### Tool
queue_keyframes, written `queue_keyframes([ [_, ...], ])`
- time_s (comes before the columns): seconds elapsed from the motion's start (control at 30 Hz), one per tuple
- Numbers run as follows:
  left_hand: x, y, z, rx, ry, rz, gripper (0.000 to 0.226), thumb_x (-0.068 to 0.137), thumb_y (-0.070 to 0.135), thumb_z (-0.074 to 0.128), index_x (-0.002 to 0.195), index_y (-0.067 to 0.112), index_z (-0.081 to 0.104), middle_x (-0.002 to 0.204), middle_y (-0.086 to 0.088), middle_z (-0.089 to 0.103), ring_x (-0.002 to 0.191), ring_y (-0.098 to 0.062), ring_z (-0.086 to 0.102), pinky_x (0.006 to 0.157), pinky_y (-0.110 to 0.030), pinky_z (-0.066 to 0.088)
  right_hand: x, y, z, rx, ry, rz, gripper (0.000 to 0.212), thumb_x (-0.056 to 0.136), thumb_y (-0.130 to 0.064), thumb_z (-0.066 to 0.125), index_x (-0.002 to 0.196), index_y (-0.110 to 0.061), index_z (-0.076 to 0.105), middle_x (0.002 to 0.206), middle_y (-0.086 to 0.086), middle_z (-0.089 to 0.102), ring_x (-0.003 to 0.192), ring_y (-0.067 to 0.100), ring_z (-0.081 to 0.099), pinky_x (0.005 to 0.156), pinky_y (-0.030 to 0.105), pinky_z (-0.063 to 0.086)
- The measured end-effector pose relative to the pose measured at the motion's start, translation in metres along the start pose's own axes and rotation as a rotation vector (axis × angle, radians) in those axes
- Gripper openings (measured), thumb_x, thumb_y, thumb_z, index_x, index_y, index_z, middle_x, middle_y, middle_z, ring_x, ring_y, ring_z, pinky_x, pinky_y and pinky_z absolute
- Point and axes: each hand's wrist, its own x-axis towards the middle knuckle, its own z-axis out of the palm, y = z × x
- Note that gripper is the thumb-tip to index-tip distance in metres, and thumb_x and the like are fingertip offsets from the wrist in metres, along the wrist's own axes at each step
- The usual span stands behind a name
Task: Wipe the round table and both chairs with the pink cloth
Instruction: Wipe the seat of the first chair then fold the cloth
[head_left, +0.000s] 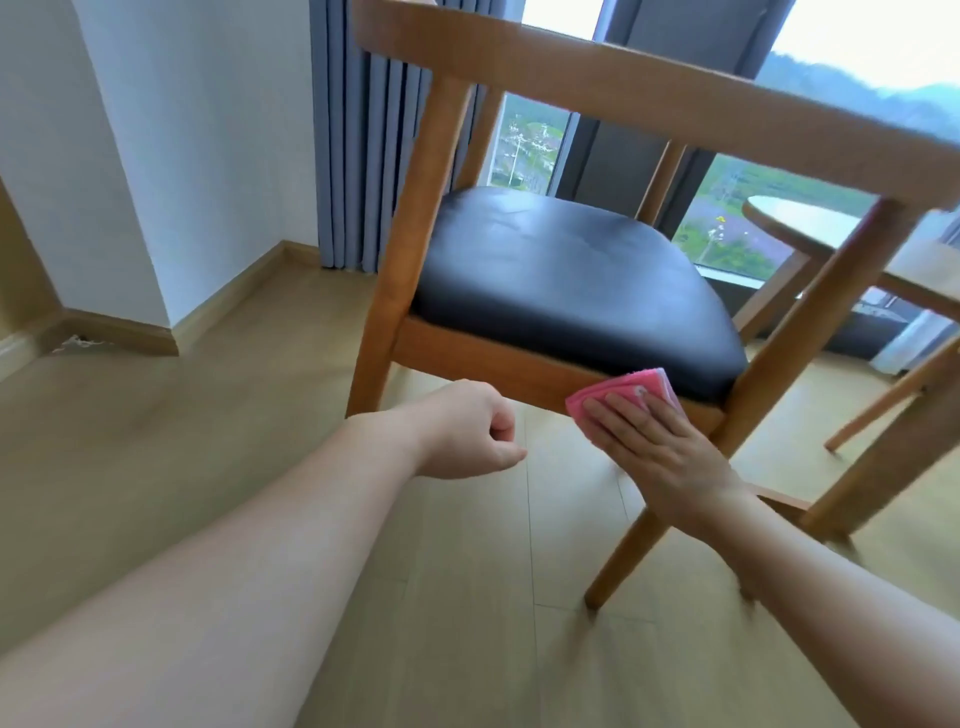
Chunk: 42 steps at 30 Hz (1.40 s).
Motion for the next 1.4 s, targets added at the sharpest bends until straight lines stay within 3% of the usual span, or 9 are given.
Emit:
queue_keyframes([
  [0.07,0.007,0.006,0.009,0.011,-0.009,0.002,0.03,0.086,0.039,0.061,0.063,0.02,0.061,0.062,0.007,0.06,0.065,-0.014,0.06,0.063,-0.032,0.055,-0.025,0.011,0.001,-0.016,-0.012,0.01,0.063,0.088,-0.007,0.032,0.15,-0.011,0.02,0.159,0.006,0.015,0.147,0.024,-0.001,0.119,0.045,0.005],
  [0.17,0.018,0.014,0.023,0.033,-0.022,0.01,0.032,0.085,0.041,0.061,0.059,0.023,0.059,0.059,0.009,0.057,0.059,-0.01,0.057,0.055,-0.025,0.048,-0.062,0.021,0.005,-0.02,-0.072,0.035,0.062,0.089,-0.006,0.029,0.15,-0.011,0.017,0.157,0.009,0.023,0.147,0.028,0.01,0.118,0.048,0.01],
  [0.33,0.029,0.024,0.035,0.066,-0.028,0.029,0.033,0.085,0.042,0.06,0.06,0.02,0.06,0.058,0.008,0.057,0.057,-0.01,0.056,0.054,-0.025,0.049,-0.09,0.03,0.012,-0.021,-0.115,0.035,0.064,0.091,-0.011,0.019,0.153,-0.011,0.004,0.161,0.009,-0.002,0.148,0.029,0.002,0.12,0.048,0.0],
  [0.53,0.024,0.013,0.029,0.074,-0.028,0.002,0.033,0.085,0.043,0.059,0.061,0.02,0.061,0.059,0.011,0.057,0.059,-0.01,0.056,0.054,-0.025,0.049,-0.084,0.023,0.012,-0.014,-0.079,0.067,0.06,0.09,-0.007,0.023,0.15,-0.008,0.02,0.159,0.011,0.016,0.147,0.031,0.01,0.119,0.048,0.006],
  [0.67,0.013,-0.005,0.016,0.052,-0.018,-0.043,0.034,0.086,0.043,0.059,0.061,0.02,0.061,0.061,0.005,0.058,0.056,-0.008,0.055,0.052,-0.022,0.044,-0.051,0.015,0.011,0.009,-0.016,0.062,0.065,0.087,0.003,0.031,0.149,-0.009,0.02,0.159,0.01,0.019,0.147,0.029,0.006,0.119,0.047,0.003],
  [0.87,-0.013,-0.032,-0.012,0.034,0.043,-0.118,0.034,0.085,0.042,0.061,0.06,0.019,0.061,0.059,0.008,0.057,0.054,-0.003,0.054,0.052,-0.021,0.046,0.044,-0.015,0.004,0.111,0.007,0.029,0.062,0.088,-0.011,0.02,0.151,-0.01,0.022,0.157,0.01,0.019,0.146,0.026,0.006,0.12,0.044,0.002],
  [1.07,-0.043,-0.062,-0.046,0.029,0.119,-0.152,0.034,0.085,0.037,0.061,0.058,0.017,0.059,0.052,0.012,0.051,0.049,0.001,0.049,0.052,-0.021,0.042,0.123,-0.052,-0.007,0.126,0.014,-0.005,0.061,0.086,-0.011,0.021,0.145,-0.007,0.037,0.154,0.011,0.029,0.142,0.029,0.026,0.117,0.044,0.007],
  [1.23,-0.062,-0.081,-0.061,-0.03,0.151,-0.194,0.034,0.086,0.04,0.06,0.06,0.019,0.061,0.059,0.008,0.056,0.051,-0.004,0.052,0.052,-0.021,0.042,0.165,-0.073,-0.014,0.121,-0.049,-0.02,0.065,0.086,-0.014,0.009,0.152,-0.011,0.011,0.159,0.009,0.001,0.147,0.029,0.001,0.118,0.044,-0.005],
  [1.4,-0.066,-0.085,-0.066,-0.04,0.162,-0.214,0.034,0.087,0.039,0.061,0.058,0.022,0.06,0.062,0.005,0.058,0.051,-0.004,0.053,0.048,-0.015,0.038,0.178,-0.077,-0.013,0.116,-0.026,-0.035,0.066,0.086,-0.013,0.012,0.15,-0.011,0.021,0.158,0.009,0.012,0.146,0.028,0.011,0.118,0.045,0.005],
])
